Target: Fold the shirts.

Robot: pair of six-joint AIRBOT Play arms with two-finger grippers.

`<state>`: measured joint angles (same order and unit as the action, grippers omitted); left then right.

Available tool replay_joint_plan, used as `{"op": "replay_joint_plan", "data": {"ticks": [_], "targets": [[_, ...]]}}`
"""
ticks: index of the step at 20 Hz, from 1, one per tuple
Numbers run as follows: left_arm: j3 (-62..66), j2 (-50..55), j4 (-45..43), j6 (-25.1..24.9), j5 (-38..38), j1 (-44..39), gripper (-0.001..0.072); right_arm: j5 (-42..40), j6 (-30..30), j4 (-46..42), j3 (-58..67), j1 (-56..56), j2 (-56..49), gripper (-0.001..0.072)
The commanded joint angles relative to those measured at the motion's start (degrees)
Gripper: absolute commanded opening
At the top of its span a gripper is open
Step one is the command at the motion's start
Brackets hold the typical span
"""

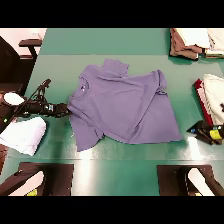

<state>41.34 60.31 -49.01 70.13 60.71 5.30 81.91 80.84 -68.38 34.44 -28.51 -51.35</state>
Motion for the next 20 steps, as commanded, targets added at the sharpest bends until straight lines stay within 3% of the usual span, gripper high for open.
{"op": "replay_joint_plan", "data": {"ticks": [1,6,9,12,13,16,20], "targets": [[0.76,-0.57,-0.02,-0.11,-0.07,0.02,0.0027,-0.55,0.07,0.79,-6.34,-4.76,-2.86,0.044],[0.79,-0.57,0.0,-0.09,-0.04,0.02,0.0027,-6.91,-0.76,9.42,-7.72,-0.2,-8.63,0.0427],[0.79,-0.57,0.0,-0.09,0.02,0.02,0.0028,-12.02,-0.76,10.36,-7.63,8.09,-10.08,0.0288],[1.09,-0.57,-0.07,-0.11,0.37,0.04,0.0027,-15.78,-0.76,10.29,-6.86,15.26,-8.15,0.0061],[2.29,-0.61,-0.11,-0.09,1.18,0.04,0.0027,-15.74,-0.76,10.23,-5.42,17.0,-6.88,0.0018],[11.56,-1.44,-0.26,0.09,5.14,0.04,0.0027,-14.64,-0.76,10.23,4.02,19.82,-0.98,0.0017],[30.97,-7.37,-2.32,3.63,4.59,0.15,0.0027,-13.05,-0.76,10.19,25.55,20.31,5.05,0.0017]]}}
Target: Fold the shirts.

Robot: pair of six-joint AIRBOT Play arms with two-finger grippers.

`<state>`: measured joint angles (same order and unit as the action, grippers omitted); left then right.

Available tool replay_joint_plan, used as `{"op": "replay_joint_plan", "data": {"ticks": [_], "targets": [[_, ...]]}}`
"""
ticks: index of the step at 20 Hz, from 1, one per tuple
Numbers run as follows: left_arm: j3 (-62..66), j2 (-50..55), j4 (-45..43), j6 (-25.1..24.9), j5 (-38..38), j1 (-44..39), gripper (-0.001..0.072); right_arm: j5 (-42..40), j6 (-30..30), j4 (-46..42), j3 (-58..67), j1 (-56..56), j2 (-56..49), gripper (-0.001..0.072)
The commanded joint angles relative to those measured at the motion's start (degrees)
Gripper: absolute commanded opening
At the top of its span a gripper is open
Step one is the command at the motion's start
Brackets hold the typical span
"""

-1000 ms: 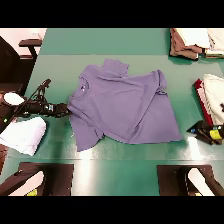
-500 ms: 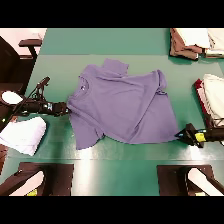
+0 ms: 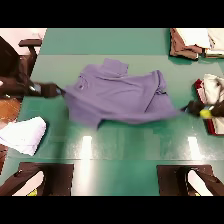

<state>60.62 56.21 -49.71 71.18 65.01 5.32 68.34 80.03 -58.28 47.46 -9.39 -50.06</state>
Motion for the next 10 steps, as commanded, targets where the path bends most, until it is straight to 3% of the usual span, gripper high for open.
{"op": "replay_joint_plan", "data": {"ticks": [1,7,10], "targets": [[17.03,-4.76,-1.95,2.99,0.13,0.13,0.0027,0.9,0.04,-0.22,18.47,0.92,4.5,0.0017],[53.29,-7.58,-4.39,6.67,1.57,0.13,0.0027,4.22,0.04,-0.92,52.39,0.72,5.2,0.0017],[64.63,-7.58,-4.72,8.44,-1.07,0.13,0.0027,8.9,1.18,-7.13,66.14,0.72,3.43,0.0017]]}}
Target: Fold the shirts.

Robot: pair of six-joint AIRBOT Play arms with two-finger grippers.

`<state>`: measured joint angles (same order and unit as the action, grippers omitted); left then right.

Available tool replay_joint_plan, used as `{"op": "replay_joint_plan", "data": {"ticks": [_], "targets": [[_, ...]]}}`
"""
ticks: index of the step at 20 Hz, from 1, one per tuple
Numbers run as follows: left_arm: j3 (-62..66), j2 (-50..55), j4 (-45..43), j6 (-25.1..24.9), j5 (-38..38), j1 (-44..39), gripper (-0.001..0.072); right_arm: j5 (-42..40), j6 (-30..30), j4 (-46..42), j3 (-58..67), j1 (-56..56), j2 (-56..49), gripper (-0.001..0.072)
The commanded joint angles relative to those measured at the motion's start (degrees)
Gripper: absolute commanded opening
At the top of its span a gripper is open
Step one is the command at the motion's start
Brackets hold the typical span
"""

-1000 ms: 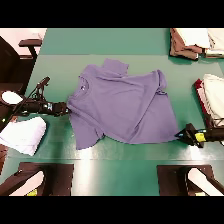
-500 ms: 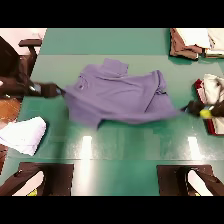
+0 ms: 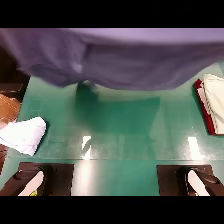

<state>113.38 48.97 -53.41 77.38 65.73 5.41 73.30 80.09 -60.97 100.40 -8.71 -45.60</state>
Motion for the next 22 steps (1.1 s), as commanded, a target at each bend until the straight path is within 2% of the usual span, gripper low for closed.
{"op": "replay_joint_plan", "data": {"ticks": [1,3,6,10,14,19,22], "targets": [[13.35,-0.35,-1.42,2.27,-2.32,0.04,0.0027,6.51,2.1,-6.8,18.08,0.04,-2.43,0.0017],[14.1,-0.33,-3.3,3.89,-2.08,0.04,0.0026,10.58,2.71,-8.55,25.14,0.04,-5.2,0.0017],[9.68,1.03,-5.84,5.27,-1.03,0.04,0.0026,12.46,4.37,-8.63,25.79,0.04,-8.37,0.0016],[-7.23,4.83,-5.77,5.33,4.72,0.04,0.0027,12.63,5.03,-8.61,10.99,0.24,-12.11,0.0016],[-21.14,15.5,-5.6,5.11,8.92,0.02,0.0027,12.41,4.98,-11.54,-0.7,5.38,-22.93,0.0016],[-27.36,34.01,-4.98,2.78,6.6,-1.29,0.0028,6.84,4.96,-14.23,-5.29,10.14,-41.94,0.0016],[-25.81,42.32,-4.92,-0.35,-1.53,-3.43,0.0028,3.32,4.96,-13.57,-0.09,10.34,-51.65,0.0016]]}}
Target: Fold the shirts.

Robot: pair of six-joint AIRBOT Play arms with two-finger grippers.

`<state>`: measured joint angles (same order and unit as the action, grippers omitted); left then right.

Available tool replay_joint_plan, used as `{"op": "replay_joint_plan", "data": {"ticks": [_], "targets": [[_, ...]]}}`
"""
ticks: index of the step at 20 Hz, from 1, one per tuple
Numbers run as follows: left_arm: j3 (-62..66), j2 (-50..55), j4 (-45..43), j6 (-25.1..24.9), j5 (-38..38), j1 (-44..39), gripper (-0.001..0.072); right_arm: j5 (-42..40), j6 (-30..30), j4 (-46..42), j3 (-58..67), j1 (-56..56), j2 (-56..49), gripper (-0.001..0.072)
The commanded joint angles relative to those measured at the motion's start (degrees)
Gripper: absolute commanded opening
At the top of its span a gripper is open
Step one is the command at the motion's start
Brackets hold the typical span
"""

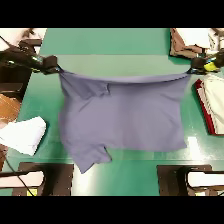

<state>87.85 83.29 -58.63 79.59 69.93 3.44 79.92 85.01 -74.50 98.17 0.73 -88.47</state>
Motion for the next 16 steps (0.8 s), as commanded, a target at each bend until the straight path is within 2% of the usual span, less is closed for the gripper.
{"op": "replay_joint_plan", "data": {"ticks": [1,4,5,8,11,16], "targets": [[1.46,10.05,0.28,-2.69,-8.59,-1.79,0.0028,-3.93,-0.02,-0.09,4.74,0.92,-11.17,0.0016],[6.34,12.48,-0.11,-2.54,-13.09,-1.38,0.0028,-4.74,-0.02,-0.09,13.14,0.13,-16.06,0.0016],[7.65,12.48,-0.24,-2.49,-12.52,-1.03,0.0028,-4.42,-0.02,-0.09,14.99,0.02,-16.5,0.0016],[10.05,12.46,-1.31,-2.58,-2.69,-0.07,0.0028,-1.73,-2.86,-0.72,15.76,-0.72,-14.8,0.0016],[7.58,12.46,-4.52,-2.56,5.84,-0.61,0.0027,-0.24,-3.1,-0.76,9.35,-0.76,-11.45,0.0016],[-2.56,12.46,-4.83,-2.49,5.66,-2.95,0.0028,-4.13,-3.06,-0.63,-7.48,0.13,-5.77,0.0017]]}}
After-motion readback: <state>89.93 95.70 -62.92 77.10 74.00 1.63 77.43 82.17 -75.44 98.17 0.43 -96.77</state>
